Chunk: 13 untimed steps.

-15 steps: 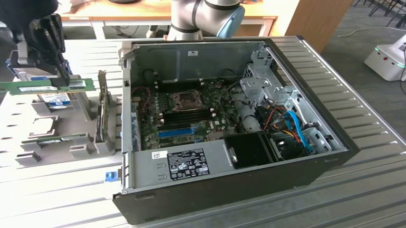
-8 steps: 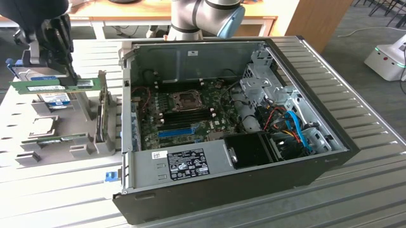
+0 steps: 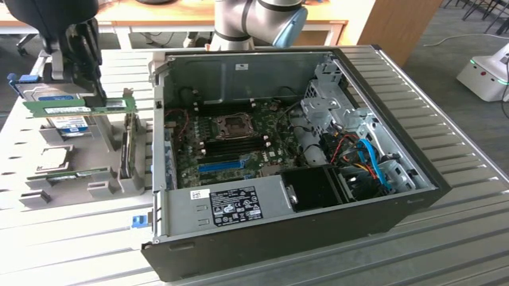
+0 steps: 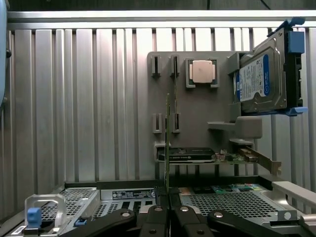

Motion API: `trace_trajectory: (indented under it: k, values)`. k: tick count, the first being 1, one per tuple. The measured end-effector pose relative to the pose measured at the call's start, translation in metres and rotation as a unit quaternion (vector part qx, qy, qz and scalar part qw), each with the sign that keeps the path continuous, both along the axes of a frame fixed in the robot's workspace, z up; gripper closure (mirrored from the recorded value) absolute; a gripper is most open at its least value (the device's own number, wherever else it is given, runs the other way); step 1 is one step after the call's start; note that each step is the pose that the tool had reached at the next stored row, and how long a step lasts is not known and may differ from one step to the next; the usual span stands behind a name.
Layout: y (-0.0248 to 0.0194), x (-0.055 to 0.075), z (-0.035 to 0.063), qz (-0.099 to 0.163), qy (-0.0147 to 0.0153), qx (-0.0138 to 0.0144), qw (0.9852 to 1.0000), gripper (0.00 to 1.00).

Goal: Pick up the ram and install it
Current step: 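Pick up the ram and move it above insertion slot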

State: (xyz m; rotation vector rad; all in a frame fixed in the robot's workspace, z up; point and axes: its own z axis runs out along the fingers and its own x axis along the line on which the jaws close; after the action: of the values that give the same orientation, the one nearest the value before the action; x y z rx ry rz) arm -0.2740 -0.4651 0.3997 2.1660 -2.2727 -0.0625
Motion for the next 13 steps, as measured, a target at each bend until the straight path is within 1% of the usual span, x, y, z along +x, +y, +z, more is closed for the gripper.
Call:
trace_trajectory:
  k: [13]
  values:
    - [-0.0001,0.027,0.0,0.0,0.0028,0.0,1.0,0.88]
